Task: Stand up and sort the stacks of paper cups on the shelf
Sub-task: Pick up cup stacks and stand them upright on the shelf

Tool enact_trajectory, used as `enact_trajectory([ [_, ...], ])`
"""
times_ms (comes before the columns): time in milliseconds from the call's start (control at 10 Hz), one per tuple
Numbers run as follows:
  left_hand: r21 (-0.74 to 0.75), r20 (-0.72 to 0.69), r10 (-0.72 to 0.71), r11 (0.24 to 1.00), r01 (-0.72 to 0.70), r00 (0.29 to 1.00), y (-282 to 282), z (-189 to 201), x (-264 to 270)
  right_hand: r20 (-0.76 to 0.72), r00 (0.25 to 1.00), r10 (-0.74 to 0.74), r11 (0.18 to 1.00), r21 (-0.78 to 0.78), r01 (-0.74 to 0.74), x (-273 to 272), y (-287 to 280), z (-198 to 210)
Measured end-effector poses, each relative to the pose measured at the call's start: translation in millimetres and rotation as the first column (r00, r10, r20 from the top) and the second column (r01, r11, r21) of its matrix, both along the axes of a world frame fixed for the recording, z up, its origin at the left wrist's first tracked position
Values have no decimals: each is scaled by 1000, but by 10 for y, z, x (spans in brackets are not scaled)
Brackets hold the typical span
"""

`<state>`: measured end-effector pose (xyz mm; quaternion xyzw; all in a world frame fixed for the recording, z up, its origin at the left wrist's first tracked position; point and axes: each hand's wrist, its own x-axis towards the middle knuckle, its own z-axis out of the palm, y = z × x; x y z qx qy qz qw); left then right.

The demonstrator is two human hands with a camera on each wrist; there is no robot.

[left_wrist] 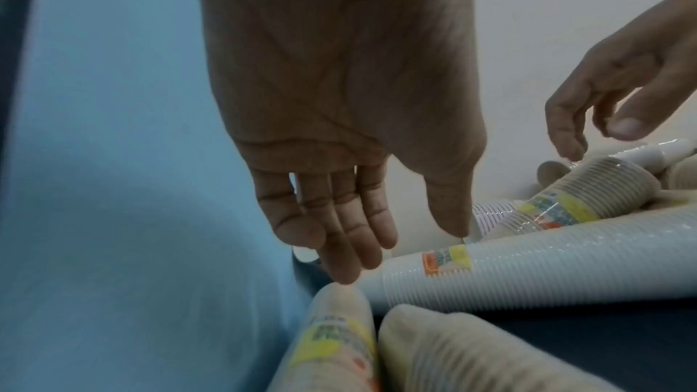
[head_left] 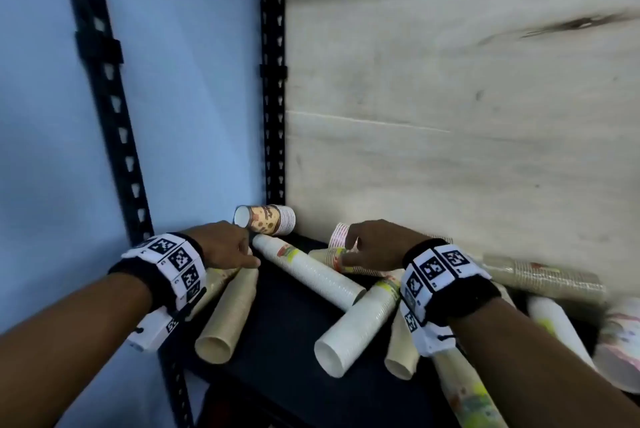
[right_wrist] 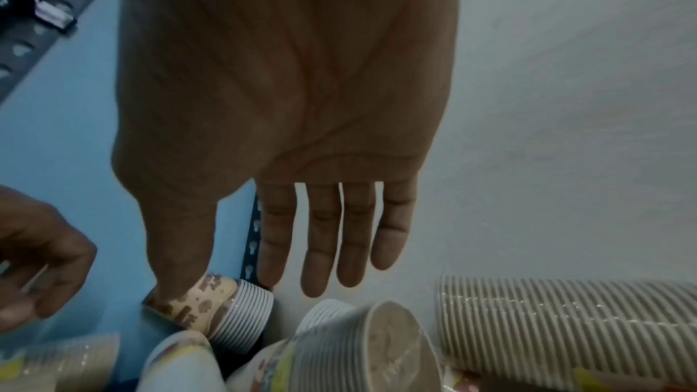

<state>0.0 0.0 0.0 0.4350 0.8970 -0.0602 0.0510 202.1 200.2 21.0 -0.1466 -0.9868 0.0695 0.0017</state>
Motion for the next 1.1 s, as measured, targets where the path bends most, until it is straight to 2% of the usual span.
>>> enact_trajectory([
  [200, -28, 6, -62, 998, 62, 998, 439, -77, -248, 144, 989, -18, 998, 64, 9, -261, 162, -83],
  [300, -37, 26, -152, 988, 153, 988, 650, -117, -305, 164, 986, -41, 995, 93, 26, -345, 271, -118],
  [400, -52, 2, -181, 982, 181, 983, 833, -204, -341, 229, 971, -73, 990, 135, 43, -413, 352, -181],
  [500, -26, -42, -143, 990, 142, 989, 943, -303, -383, 254, 964, -84, 984, 172, 41, -462, 416, -232],
  [700, -58, -15, -105, 993, 104, 994, 1031, -428, -462, 243, 968, -62, 989, 148, 26, -448, 485, -262],
  [900, -112, -71, -89, 990, 81, 993, 1055, -433, -536, 223, 972, -71, 992, 122, 44, -379, 547, -210],
  [1100, -78, -88, -122, 990, 115, 989, 1025, -423, -462, 212, 973, -94, 991, 110, 71, -236, 598, -102],
])
